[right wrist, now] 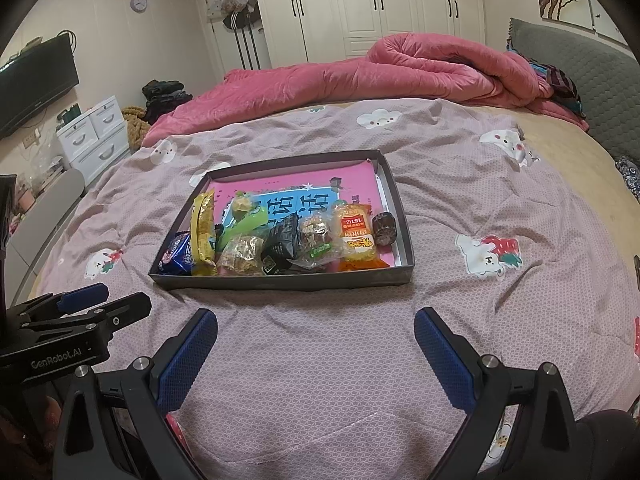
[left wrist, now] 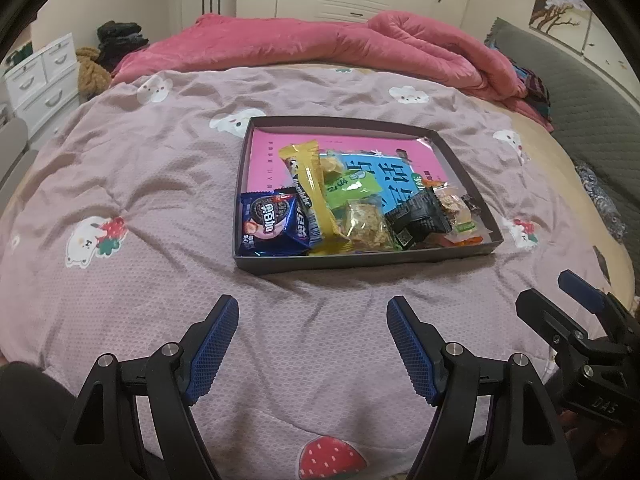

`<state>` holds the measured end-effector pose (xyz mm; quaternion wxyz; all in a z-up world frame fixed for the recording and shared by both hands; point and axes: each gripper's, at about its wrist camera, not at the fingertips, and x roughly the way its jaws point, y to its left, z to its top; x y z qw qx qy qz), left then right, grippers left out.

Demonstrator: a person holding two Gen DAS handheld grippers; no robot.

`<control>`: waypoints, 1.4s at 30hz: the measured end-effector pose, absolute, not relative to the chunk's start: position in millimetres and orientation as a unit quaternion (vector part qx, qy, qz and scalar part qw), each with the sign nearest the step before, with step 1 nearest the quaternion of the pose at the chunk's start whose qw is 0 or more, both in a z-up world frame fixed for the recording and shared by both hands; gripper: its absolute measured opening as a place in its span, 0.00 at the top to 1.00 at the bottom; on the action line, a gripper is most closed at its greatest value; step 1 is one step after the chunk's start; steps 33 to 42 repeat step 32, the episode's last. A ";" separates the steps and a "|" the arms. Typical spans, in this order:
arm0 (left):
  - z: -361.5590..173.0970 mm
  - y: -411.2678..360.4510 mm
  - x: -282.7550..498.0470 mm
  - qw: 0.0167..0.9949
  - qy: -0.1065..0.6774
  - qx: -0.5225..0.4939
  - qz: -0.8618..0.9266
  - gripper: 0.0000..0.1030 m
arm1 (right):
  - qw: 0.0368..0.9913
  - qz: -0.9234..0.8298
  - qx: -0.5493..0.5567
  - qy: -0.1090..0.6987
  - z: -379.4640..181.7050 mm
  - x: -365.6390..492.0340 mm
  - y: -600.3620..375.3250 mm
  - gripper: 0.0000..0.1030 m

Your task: Organize snacks

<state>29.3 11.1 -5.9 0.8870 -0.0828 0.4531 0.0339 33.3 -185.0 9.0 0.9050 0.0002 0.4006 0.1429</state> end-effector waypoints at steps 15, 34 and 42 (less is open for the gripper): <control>-6.4 13.0 29.4 0.886 0.455 -0.082 0.037 0.24 | 0.905 0.143 0.000 0.401 9.1 32.8 -184.7 0.03; -9.8 44.0 48.3 0.886 0.448 -0.114 0.041 0.22 | 0.912 0.140 0.031 0.385 8.8 53.3 -205.3 0.02; -9.8 44.0 48.3 0.886 0.448 -0.114 0.041 0.22 | 0.912 0.140 0.031 0.385 8.8 53.3 -205.3 0.02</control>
